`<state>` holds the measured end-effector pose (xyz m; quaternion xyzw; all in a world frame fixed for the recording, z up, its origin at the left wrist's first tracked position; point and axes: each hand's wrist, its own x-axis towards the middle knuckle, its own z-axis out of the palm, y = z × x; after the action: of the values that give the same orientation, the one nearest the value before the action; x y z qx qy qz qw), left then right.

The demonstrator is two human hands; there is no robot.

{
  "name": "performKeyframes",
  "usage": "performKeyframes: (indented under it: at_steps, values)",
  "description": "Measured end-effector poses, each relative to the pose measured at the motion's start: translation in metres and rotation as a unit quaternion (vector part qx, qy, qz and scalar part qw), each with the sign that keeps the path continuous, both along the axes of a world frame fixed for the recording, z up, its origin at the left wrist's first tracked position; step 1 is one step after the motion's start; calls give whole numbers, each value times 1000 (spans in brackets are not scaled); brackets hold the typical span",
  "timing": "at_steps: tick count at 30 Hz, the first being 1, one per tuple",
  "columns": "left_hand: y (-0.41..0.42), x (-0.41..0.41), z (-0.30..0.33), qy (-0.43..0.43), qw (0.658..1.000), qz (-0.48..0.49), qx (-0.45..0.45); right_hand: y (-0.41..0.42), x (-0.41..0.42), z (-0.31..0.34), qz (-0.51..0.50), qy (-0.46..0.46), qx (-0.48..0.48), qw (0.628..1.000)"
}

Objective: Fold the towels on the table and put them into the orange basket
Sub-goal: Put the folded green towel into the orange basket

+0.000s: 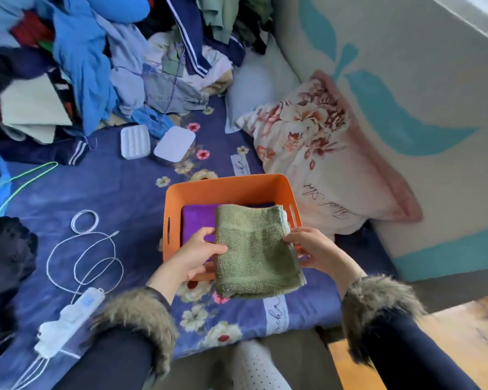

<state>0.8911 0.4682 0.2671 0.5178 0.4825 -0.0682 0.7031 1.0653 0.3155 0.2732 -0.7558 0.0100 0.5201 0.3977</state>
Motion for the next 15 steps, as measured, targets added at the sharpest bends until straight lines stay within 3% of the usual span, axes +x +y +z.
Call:
performKeyframes:
  at_steps: [6,15]
  values:
    - [20,31,-46,79,996,22,-35,41,38,-40,40,44,-66,996]
    - [69,63,-97,105,993,53,-26,98,66,-97,55,33,-92,994]
